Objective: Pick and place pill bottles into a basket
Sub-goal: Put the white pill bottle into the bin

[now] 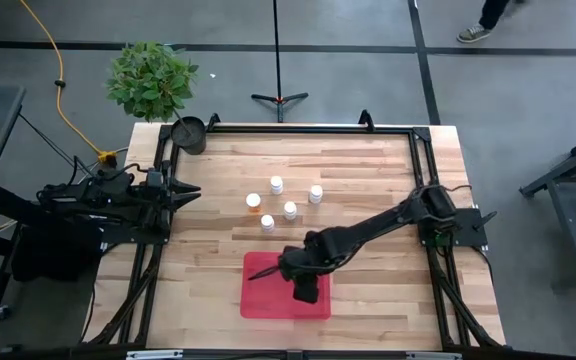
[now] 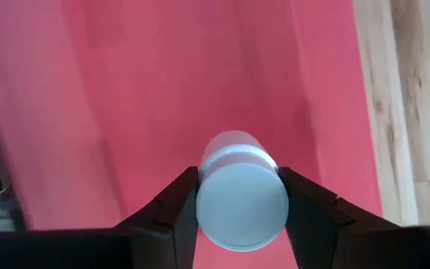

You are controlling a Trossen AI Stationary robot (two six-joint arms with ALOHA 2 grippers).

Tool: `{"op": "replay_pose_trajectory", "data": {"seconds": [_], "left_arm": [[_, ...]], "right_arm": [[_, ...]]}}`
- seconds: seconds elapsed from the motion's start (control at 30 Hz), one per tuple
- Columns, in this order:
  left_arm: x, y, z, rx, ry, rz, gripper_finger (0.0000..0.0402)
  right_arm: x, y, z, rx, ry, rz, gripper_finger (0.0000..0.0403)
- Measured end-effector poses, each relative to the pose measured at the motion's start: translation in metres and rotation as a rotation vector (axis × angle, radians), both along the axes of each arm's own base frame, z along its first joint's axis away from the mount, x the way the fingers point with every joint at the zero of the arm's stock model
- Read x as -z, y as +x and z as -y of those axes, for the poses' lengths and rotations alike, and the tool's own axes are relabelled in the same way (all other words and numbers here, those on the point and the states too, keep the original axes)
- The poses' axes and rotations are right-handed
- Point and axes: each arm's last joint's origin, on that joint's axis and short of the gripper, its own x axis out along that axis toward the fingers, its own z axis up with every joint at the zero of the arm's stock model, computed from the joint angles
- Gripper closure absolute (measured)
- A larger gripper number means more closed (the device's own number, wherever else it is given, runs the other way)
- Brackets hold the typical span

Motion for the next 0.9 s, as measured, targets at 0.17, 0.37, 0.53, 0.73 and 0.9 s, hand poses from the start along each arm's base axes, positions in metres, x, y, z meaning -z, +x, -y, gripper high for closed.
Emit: {"op": "replay_pose_trajectory", "data": {"seconds": [0.17, 0.37, 0.53, 0.73, 0.9], "left_arm": [[0.0, 0.0, 0.0, 0.0, 0.0, 0.0, 0.0291], [0.0, 0.0, 0.0, 0.0, 0.0, 0.0, 0.0291], [0.0, 0.0, 0.0, 0.0, 0.0, 0.0, 0.0291], [0.0, 0.0, 0.0, 0.0, 0.0, 0.0, 0.0291], [0.0, 0.0, 0.0, 0.0, 0.0, 0.0, 0.0291]], "right_arm": [[0.007, 0.002, 0.004, 0.024, -0.011, -0.025, 0.0255], [0.011, -0.003, 0.009, 0.064, -0.085, -0.082, 0.0255], [0.011, -0.003, 0.012, 0.076, -0.083, -0.092, 0.0255], [0.011, -0.003, 0.011, 0.075, -0.062, -0.099, 0.0219], [0.011, -0.003, 0.011, 0.075, -0.062, -0.098, 0.0177]]}}
